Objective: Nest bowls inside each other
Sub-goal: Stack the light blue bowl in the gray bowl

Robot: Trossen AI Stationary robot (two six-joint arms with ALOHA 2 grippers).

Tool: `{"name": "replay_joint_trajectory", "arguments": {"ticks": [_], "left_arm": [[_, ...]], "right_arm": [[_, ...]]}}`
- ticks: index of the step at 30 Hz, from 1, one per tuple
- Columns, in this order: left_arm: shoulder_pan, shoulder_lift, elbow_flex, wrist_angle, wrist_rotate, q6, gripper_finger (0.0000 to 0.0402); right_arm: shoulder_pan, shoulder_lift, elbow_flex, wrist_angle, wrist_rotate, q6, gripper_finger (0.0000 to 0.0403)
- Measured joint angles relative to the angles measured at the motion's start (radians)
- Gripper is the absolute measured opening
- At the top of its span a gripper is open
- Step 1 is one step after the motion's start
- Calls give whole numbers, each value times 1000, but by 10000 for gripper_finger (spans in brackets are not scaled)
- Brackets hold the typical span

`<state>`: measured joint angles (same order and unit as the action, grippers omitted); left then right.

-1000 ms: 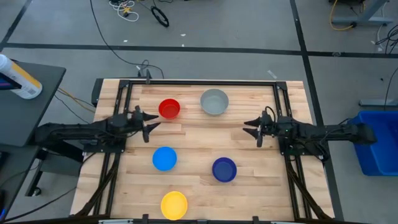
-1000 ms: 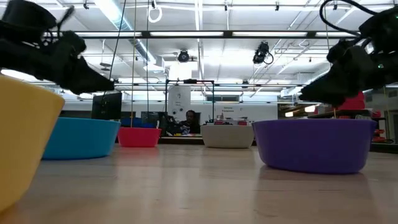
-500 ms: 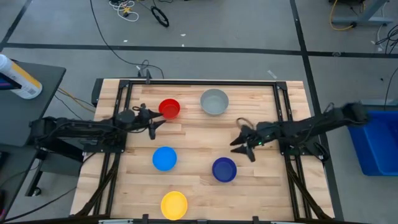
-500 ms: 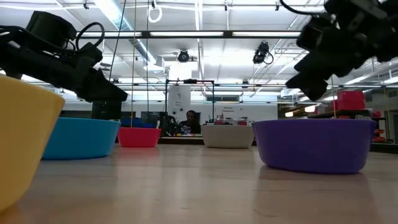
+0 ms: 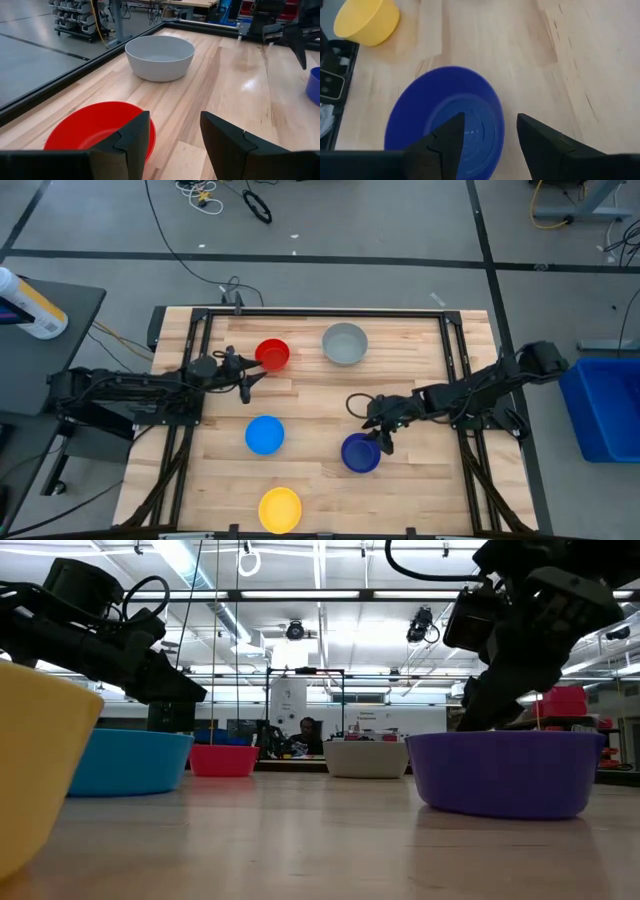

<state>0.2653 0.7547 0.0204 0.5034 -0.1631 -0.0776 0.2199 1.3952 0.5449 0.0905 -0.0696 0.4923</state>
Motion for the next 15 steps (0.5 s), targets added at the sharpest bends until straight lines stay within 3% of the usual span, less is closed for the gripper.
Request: {"name": "replay_joint_trajectory", "arguments": {"ticks": [15], "left_arm": [[0,0,0,-13,0,-14,183]], "right_arm": [[0,0,0,-82,43,16,186]]}}
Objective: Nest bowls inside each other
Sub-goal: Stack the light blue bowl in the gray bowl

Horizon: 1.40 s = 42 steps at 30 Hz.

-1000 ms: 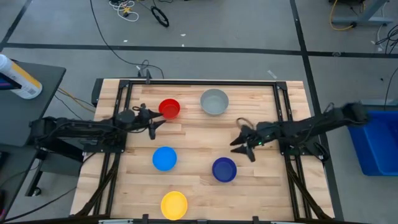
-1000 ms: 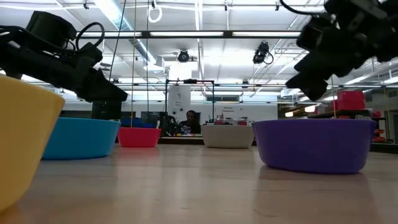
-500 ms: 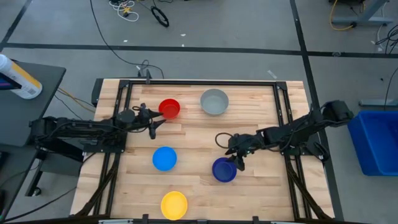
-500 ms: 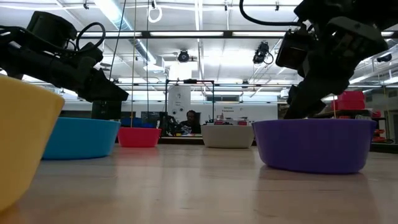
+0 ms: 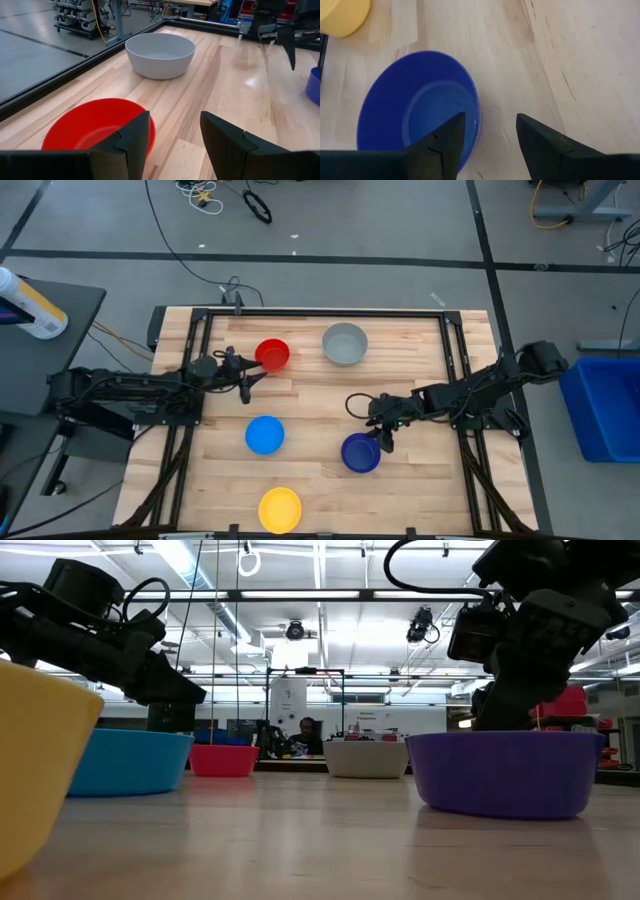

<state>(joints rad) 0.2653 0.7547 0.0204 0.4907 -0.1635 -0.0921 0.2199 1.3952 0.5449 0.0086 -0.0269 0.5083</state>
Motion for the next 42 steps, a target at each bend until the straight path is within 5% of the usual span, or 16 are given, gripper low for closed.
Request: {"name": "replay_joint_trajectory", "arguments": {"ticks": [5,15,28,42], "left_arm": [[0,0,0,-1,0,0,183],[0,0,0,0,-5,3,183],[0,0,0,0,-11,2,183],[0,0,1,1,-9,4,183]], "right_arm": [[0,0,0,30,40,-12,179],[-40,108,48,376,71,-125,198],[-52,594,587,275,-55,-214,205],[-138,727,868,163,-57,-184,216]]}}
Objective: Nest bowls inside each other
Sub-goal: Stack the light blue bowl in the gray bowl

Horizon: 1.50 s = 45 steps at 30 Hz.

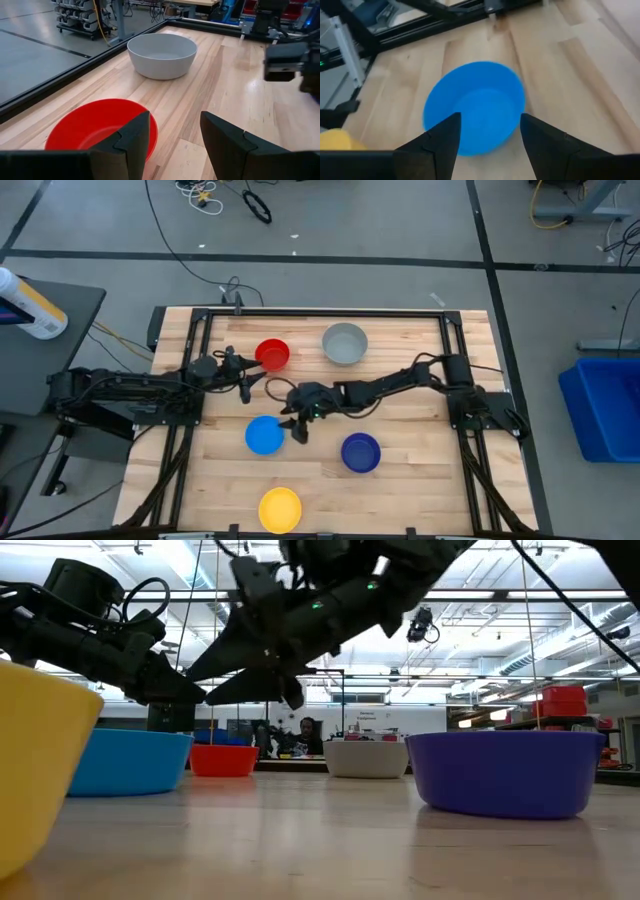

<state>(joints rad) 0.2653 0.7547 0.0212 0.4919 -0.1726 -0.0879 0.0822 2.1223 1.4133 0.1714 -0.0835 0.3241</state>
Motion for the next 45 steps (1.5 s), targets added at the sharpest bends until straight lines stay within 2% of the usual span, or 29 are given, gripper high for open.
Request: {"name": "replay_joint_trajectory", "arguments": {"ticks": [7,27,37,45], "left_arm": [[0,0,0,0,-2,1,183],[0,0,0,15,1,-5,183],[0,0,0,15,1,-5,183],[0,0,0,15,1,-5,183]], "right_arm": [[-19,77,79,-36,-25,11,217],[-23,125,83,-24,-25,61,217],[-13,134,83,-7,-25,69,191],[-13,173,82,28,-48,90,198]]}}
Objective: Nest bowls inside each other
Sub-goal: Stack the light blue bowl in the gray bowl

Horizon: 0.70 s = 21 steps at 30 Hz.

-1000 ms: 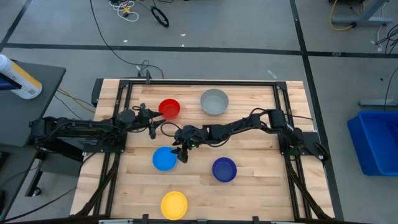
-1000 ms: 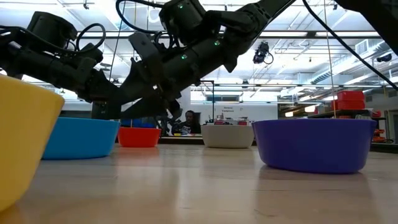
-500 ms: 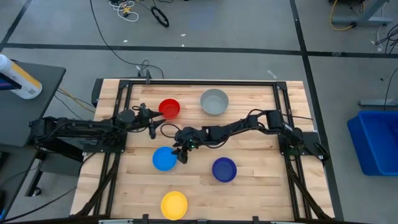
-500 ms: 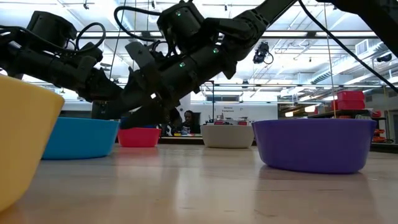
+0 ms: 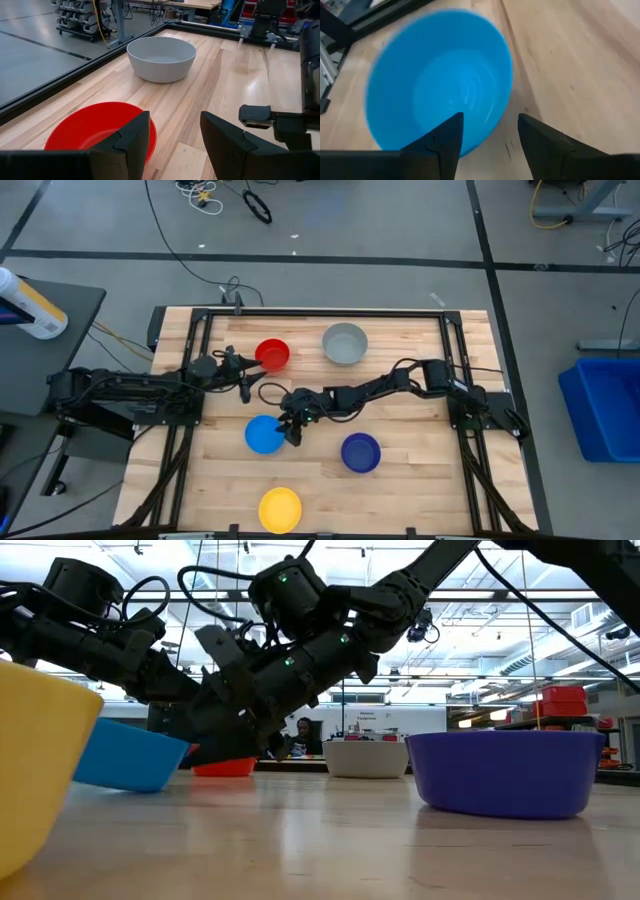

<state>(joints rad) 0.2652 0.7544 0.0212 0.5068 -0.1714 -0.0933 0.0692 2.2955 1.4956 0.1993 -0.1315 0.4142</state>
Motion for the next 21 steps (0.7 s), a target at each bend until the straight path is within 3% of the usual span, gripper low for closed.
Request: {"name": "replay_joint_trajectory", "arguments": {"ticks": [5,11,21], "left_arm": [[0,0,0,0,0,0,183],[0,0,0,-1,0,0,183],[0,0,0,-19,-1,0,183]], "right_arm": [[4,-1,0,12,22,3,153],[13,-1,0,10,-2,13,16],[37,-14,0,100,144,-57,4]]}}
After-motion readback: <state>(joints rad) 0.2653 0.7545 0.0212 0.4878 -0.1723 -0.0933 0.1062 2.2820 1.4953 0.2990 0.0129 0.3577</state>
